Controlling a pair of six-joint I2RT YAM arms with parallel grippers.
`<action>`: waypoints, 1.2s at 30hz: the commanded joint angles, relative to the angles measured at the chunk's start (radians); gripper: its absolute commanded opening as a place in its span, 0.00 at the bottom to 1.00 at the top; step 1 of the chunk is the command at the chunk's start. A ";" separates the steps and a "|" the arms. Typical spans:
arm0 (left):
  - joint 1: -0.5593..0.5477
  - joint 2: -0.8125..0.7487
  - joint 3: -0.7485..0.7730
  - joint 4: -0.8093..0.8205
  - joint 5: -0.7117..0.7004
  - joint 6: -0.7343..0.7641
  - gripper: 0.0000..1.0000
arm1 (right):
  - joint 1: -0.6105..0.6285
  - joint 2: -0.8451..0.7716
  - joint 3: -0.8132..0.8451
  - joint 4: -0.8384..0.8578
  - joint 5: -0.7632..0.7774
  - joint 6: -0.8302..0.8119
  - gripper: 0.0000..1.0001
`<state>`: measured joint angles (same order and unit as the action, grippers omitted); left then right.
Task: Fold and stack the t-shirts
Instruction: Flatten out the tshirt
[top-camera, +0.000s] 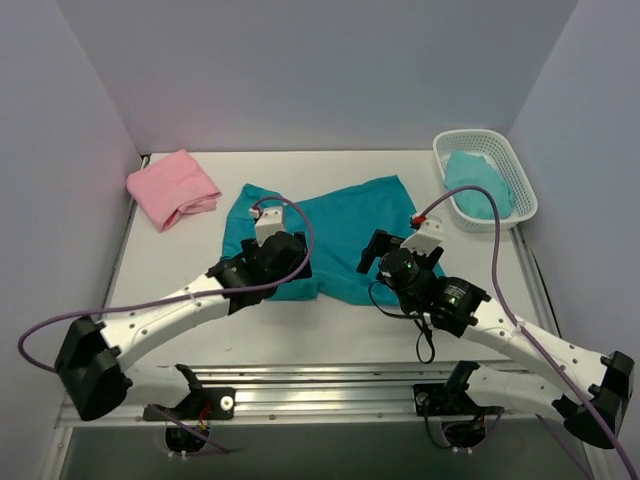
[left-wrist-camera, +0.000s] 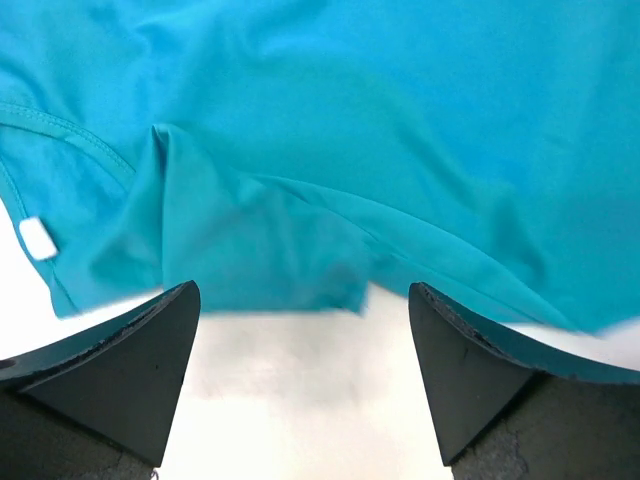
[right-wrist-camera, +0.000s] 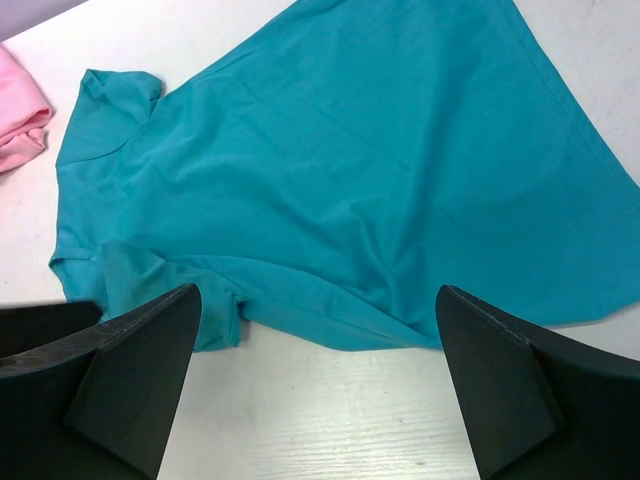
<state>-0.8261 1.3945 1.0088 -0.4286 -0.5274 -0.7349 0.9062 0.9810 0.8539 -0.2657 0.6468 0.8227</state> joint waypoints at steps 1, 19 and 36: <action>-0.083 -0.144 -0.042 -0.159 -0.166 -0.127 0.94 | 0.008 0.025 -0.003 0.008 0.031 0.010 1.00; -0.145 -0.262 -0.428 0.078 -0.248 -0.242 0.94 | 0.019 0.042 -0.007 0.011 -0.004 0.018 1.00; 0.035 -0.032 -0.527 0.620 0.020 -0.112 0.95 | 0.016 0.084 -0.012 0.019 0.020 0.021 1.00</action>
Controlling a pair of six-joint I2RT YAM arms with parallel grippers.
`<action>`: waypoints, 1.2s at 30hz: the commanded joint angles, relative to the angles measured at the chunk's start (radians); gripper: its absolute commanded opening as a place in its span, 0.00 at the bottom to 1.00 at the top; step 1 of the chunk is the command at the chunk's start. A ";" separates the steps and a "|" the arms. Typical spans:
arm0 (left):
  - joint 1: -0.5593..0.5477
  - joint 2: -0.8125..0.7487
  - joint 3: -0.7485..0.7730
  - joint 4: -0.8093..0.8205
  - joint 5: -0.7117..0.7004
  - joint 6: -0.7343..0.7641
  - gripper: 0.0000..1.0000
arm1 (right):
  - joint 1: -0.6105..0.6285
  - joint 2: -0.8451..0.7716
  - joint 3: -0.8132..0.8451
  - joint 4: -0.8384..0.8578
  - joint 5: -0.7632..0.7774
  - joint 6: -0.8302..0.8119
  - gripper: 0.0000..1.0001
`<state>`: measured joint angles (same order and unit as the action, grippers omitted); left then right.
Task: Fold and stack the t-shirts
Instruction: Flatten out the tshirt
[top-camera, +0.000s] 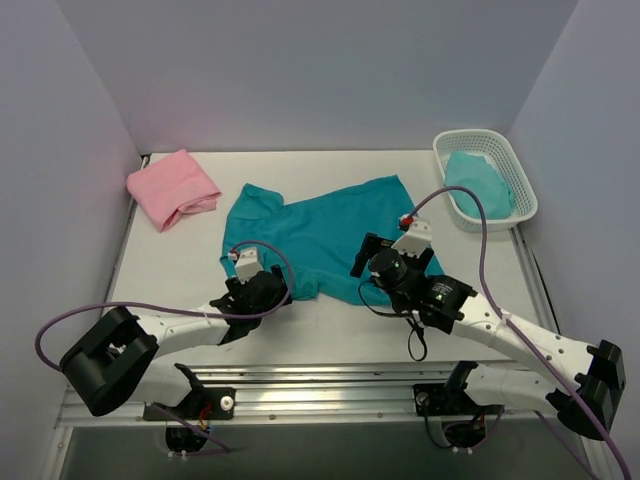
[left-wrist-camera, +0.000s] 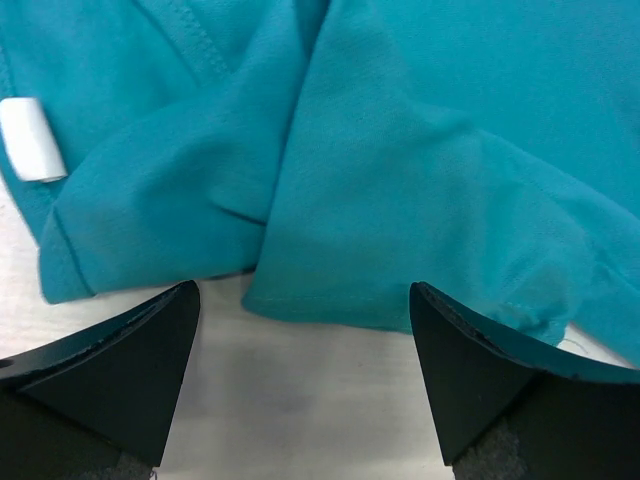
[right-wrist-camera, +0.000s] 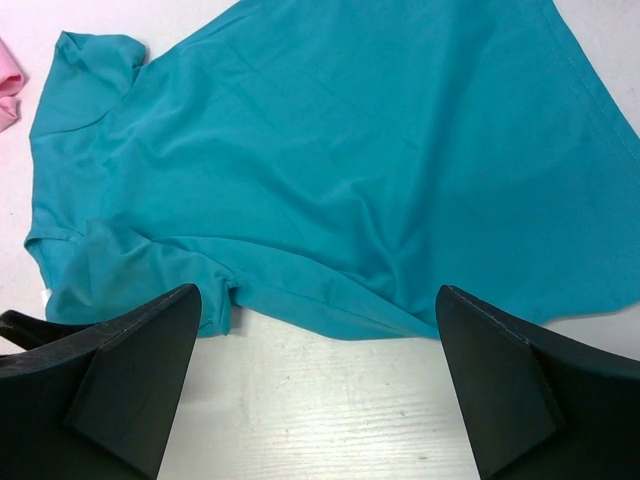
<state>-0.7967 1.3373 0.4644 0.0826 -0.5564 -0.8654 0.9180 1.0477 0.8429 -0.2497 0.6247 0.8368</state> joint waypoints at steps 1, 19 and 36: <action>0.005 0.043 0.022 0.118 0.050 0.023 0.95 | 0.005 0.020 -0.001 0.003 0.046 0.005 1.00; 0.028 0.129 0.042 0.159 0.099 0.017 0.45 | 0.002 0.029 0.005 -0.008 0.072 0.008 1.00; -0.087 -0.319 0.169 -0.444 -0.013 -0.006 0.29 | 0.007 0.025 -0.010 0.009 0.050 0.016 1.00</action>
<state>-0.8696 1.0531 0.5659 -0.1959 -0.5484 -0.8551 0.9180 1.0790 0.8429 -0.2432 0.6479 0.8410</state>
